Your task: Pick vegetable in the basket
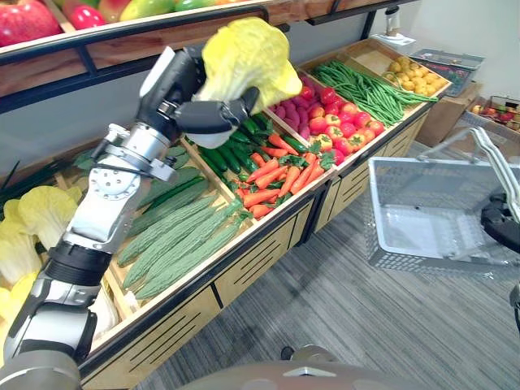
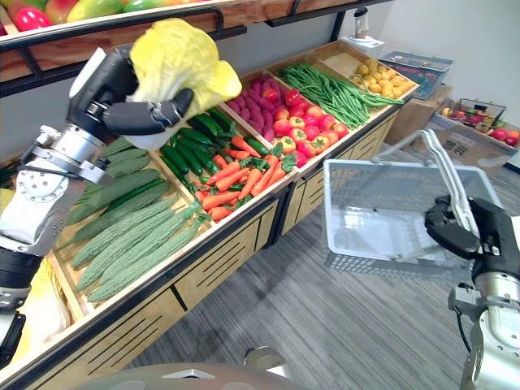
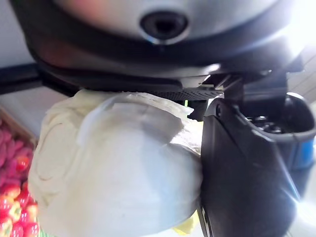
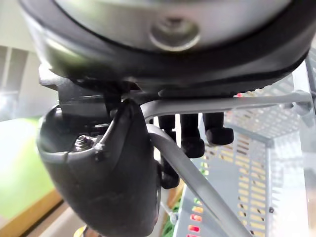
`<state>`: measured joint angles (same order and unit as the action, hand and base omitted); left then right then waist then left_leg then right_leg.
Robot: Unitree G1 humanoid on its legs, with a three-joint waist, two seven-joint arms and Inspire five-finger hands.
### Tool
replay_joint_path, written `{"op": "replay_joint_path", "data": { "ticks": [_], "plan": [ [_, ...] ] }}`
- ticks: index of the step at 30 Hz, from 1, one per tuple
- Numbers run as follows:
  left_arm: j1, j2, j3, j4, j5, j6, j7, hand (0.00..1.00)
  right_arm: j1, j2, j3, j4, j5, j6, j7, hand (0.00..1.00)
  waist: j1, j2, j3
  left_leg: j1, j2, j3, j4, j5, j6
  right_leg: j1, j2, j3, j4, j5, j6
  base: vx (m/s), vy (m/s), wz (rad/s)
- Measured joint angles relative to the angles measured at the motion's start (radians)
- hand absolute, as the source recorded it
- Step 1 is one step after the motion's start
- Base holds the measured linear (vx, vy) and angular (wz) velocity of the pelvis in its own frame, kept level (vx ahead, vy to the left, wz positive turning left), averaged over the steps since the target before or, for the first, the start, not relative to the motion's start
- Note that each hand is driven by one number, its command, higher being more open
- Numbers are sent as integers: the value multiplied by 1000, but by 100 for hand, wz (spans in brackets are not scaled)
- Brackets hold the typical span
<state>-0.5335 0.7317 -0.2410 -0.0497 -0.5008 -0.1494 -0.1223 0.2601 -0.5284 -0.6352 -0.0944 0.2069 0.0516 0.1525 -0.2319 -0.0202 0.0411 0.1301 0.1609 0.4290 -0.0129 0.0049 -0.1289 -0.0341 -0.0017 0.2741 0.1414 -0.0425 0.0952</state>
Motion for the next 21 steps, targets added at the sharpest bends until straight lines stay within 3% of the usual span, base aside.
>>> {"op": "replay_joint_path", "data": {
  "ticks": [6,12,18,21],
  "plan": [
    [-100,-29,-127,1,-4,-2,-22,0,-38,-69,134,-29,13,-41,38,0,-2,1,-1,-18,28,49,102,-67,-7,2,11,53,-19,18,9,6,24,-32],
    [-148,-22,-246,-2,-57,-8,-74,0,-111,-159,286,-30,38,-66,62,0,1,9,-5,-36,97,161,281,-191,-15,-3,40,173,-45,43,28,-13,80,-58],
    [-162,76,-444,-129,-91,-10,-187,0,-177,-275,424,-30,35,-109,104,0,-18,19,-9,-48,149,234,406,-285,-18,-8,54,251,-59,53,38,14,106,-40],
    [-163,115,-519,-200,-98,-10,-240,0,-219,-317,484,-30,30,-117,109,0,-19,25,-10,-54,159,250,432,-303,-16,-14,57,265,-60,60,47,29,82,-17]
  ]
}}
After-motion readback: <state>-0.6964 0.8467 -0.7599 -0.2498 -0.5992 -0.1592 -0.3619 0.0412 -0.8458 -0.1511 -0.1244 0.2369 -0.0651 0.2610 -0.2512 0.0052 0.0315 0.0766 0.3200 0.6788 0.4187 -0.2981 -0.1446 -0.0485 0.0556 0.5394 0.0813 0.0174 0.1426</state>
